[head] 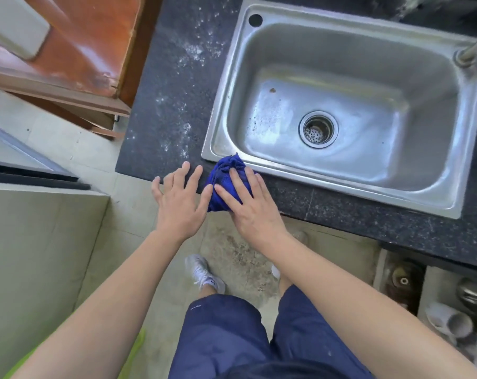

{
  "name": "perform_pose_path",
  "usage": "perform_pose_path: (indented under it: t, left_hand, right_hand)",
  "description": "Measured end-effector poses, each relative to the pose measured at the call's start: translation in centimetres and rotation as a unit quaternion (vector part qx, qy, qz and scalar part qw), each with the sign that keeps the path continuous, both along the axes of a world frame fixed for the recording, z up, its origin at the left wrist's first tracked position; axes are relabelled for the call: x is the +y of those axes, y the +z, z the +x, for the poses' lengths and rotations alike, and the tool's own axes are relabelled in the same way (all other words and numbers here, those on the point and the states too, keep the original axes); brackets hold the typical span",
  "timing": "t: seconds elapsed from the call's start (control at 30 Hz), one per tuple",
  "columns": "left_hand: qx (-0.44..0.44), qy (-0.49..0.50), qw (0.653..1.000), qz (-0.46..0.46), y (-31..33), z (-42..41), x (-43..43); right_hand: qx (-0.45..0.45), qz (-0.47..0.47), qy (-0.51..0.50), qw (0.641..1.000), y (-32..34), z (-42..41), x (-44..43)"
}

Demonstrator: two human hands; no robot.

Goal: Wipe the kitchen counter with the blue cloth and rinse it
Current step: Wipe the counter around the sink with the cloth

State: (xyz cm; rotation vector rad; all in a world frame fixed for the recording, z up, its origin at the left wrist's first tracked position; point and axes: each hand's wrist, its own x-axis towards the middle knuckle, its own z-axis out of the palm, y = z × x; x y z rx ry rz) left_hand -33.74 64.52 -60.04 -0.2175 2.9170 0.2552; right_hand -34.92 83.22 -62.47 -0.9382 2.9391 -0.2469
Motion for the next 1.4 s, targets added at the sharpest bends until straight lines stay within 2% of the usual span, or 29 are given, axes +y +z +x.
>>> perform_pose_path:
  t: [0.1, 0.2, 0.4, 0.53, 0.77, 0.87, 0.97, 1.2, 1.4]
  left_hand:
    - [0.022, -0.03, 0.999, 0.002, -0.1, -0.1, -3.1]
    - [0.027, 0.015, 0.999, 0.015, -0.2, -0.3, -6.8]
    - [0.003, -0.003, 1.0, 0.028, 0.1, -0.9, -14.3]
    - [-0.038, -0.012, 0.997, 0.059, -0.1, -1.6, -16.1]
    - [-0.006, -0.042, 0.997, 0.061, -0.7, -2.1, -17.1]
    - [0.005, -0.066, 0.997, 0.043, -0.8, -2.3, -17.7]
    - [0.008, -0.077, 0.997, 0.032, -0.5, -2.6, -18.0]
    - [0.006, -0.098, 0.995, 0.024, -0.5, -3.2, -18.5]
    - [0.029, -0.093, 0.993, 0.065, -1.2, -2.8, -18.5]
  right_hand:
    - [-0.02, 0.011, -0.044, 0.999, 0.4, 0.5, -3.0]
    - [-0.023, 0.056, -0.07, 0.996, 1.1, 1.0, -2.0]
    - [-0.044, 0.11, -0.226, 0.967, 2.6, 4.7, 1.4]
    - [-0.066, 0.077, -0.293, 0.951, 2.5, 4.2, -2.0]
    - [-0.02, 0.068, -0.169, 0.983, 2.2, 0.4, -13.8]
    - [-0.035, 0.082, -0.144, 0.986, 2.3, -1.8, -17.5]
    - [-0.076, 0.073, -0.142, 0.984, 2.8, -2.8, -17.3]
    - [-0.082, 0.054, -0.205, 0.974, 3.0, 2.4, -11.9]
    - [-0.107, 0.08, -0.217, 0.967, 3.5, 1.1, -14.7]
